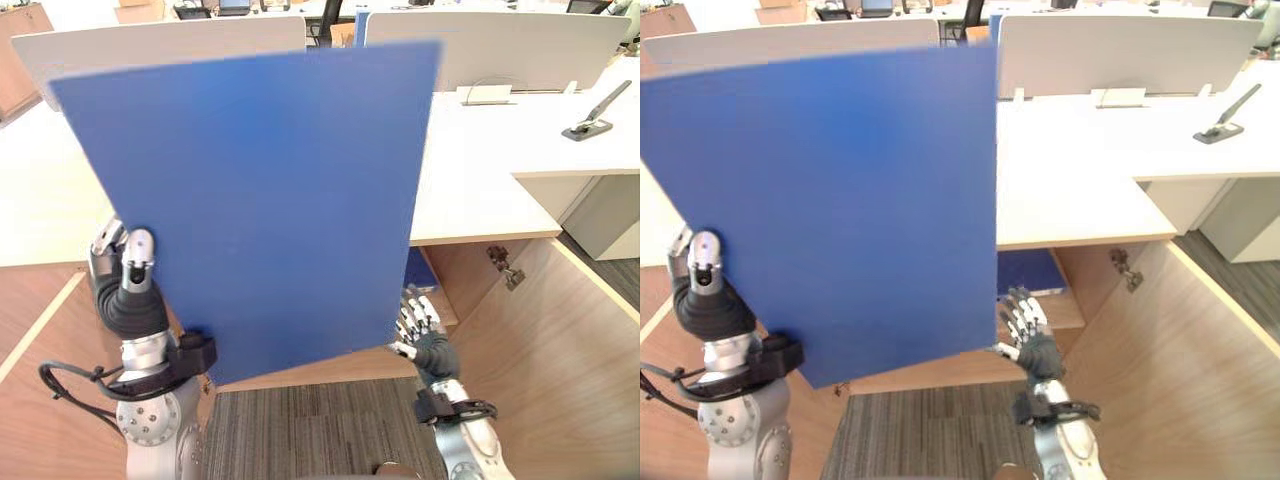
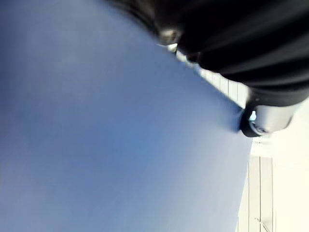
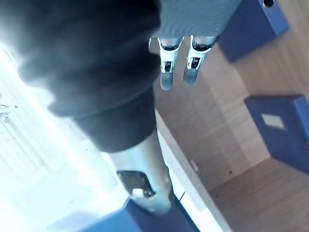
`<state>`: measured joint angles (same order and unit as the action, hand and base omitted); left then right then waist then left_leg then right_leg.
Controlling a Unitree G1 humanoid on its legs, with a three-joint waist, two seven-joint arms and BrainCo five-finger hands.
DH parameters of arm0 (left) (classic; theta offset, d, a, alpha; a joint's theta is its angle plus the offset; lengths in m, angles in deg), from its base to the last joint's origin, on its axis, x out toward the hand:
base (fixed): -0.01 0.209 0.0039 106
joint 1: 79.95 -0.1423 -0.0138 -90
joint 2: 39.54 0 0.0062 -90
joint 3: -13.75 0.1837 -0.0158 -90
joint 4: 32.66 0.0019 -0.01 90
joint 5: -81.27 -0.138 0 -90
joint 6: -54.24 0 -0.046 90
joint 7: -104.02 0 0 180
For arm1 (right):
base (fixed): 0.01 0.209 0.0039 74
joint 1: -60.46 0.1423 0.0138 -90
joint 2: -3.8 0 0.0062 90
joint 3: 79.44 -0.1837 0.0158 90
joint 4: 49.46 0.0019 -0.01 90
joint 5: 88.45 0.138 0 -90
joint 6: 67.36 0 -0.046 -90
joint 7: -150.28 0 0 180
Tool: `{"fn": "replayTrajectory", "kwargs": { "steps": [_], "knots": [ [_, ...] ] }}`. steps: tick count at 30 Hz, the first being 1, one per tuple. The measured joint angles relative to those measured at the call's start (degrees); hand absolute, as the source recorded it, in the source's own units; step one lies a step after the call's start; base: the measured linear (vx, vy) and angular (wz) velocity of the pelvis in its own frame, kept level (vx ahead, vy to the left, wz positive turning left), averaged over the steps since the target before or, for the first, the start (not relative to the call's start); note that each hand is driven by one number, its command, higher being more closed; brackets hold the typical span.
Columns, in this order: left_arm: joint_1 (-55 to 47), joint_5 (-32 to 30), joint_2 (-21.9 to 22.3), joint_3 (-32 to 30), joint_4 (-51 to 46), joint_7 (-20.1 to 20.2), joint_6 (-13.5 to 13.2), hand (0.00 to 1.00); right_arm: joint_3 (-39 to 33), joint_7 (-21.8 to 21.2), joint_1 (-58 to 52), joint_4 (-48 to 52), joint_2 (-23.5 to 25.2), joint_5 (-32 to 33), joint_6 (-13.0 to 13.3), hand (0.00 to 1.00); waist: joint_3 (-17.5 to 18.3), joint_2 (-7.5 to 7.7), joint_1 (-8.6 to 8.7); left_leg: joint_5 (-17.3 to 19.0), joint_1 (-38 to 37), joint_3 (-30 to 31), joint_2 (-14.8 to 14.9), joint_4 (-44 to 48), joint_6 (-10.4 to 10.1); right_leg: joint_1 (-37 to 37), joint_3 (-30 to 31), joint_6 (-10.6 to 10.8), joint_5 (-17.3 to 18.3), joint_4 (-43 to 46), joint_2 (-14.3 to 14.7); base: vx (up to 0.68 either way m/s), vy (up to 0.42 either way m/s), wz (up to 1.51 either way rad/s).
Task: Walk over to the cabinet, pick up the folder, carry it to the office cabinet, place the folder inside the office cabinet, then close the office cabinet door
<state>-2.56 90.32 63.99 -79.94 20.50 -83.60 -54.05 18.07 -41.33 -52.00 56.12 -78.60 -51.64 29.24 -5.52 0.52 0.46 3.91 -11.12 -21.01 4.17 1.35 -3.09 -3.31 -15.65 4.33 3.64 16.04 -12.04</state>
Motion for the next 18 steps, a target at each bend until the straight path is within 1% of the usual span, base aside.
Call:
{"fn": "replayTrajectory", "kwargs": {
  "steps": [2,5,6,7,8,9,11,13,18],
  "knots": [
    [-0.01,-0.04,-0.07,-0.78,1.46,0.67,0.0,1.0,-1.36,-1.86,0.08,0.74,-1.36,2.23,-0.37,0.0,-0.03,0.11,-0.03,0.02,0.03,0.16,-0.14,0.0,0.04,0.03,0.0,-0.01,-0.02,-0.14,-0.01,-0.01,0.028,0.03],
    [-0.33,-0.78,-0.21,-1.37,4.6,2.47,0.61,1.0,-6.19,-3.48,1.68,1.29,-2.38,6.48,-0.37,0.0,-0.05,0.18,0.0,0.06,0.18,0.44,-0.33,0.0,0.1,0.05,0.05,0.02,-0.08,-0.69,0.13,0.0,0.01,0.01],
    [-0.57,-1.11,-0.21,-1.68,5.07,2.82,0.91,1.0,-7.24,-3.52,2.3,1.3,-2.62,7.14,-0.36,0.0,-0.07,0.21,0.02,0.07,0.18,0.45,-0.32,0.0,0.13,0.04,0.09,0.02,-0.09,-0.72,0.18,0.0,0.0,0.0],
    [-1.16,-2.33,-0.42,-2.22,6.23,3.39,1.49,1.0,-10.77,-3.55,3.87,1.3,-2.89,7.55,-0.3,0.0,-0.09,0.26,0.11,0.12,0.19,0.45,-0.28,0.0,0.2,0.05,0.14,0.02,-0.12,-0.73,0.32,0.0,0.0,0.0],
    [-1.19,-2.34,-0.46,-2.24,6.3,3.45,1.53,1.0,-11.0,-3.55,3.98,1.3,-2.91,7.58,-0.28,0.0,-0.09,0.26,0.11,0.12,0.2,0.45,-0.27,0.0,0.2,0.05,0.14,0.02,-0.12,-0.73,0.33,0.0,0.0,0.0],
    [-1.2,-2.92,-0.79,-2.69,7.15,3.75,1.82,1.0,-12.93,-3.43,4.98,1.29,-3.61,7.7,-0.16,0.0,-0.1,0.31,0.13,0.14,0.26,0.5,-0.25,0.01,0.24,0.06,0.15,0.02,-0.16,-0.75,0.39,0.0,0.0,0.0],
    [-1.2,-4.3,-1.86,-4.11,7.79,4.54,2.54,1.0,-13.94,-3.31,6.1,1.28,-5.31,8.43,-0.07,0.0,-0.1,0.51,0.21,0.17,0.45,0.56,-0.24,0.04,0.28,0.18,0.19,0.01,-0.18,-0.76,0.44,0.0,0.0,0.0],
    [-1.2,-4.64,-2.79,-4.51,8.22,4.88,2.78,1.0,-14.79,-3.32,6.75,1.12,-5.62,9.32,-0.07,0.0,-0.11,0.73,0.2,0.19,0.77,0.78,-0.24,0.2,0.33,0.05,0.19,0.0,-0.24,-0.76,0.43,-0.01,0.003,0.02],
    [-1.12,-4.72,-2.9,-5.31,8.22,4.9,2.9,1.0,-14.82,-4.0,9.42,-0.3,-8.04,9.47,-0.1,0.0,0.04,1.85,0.15,0.63,1.01,1.15,-0.36,1.04,0.98,0.21,0.2,-0.03,-0.35,-0.75,0.22,-0.01,0.004,0.0]
  ]
}}
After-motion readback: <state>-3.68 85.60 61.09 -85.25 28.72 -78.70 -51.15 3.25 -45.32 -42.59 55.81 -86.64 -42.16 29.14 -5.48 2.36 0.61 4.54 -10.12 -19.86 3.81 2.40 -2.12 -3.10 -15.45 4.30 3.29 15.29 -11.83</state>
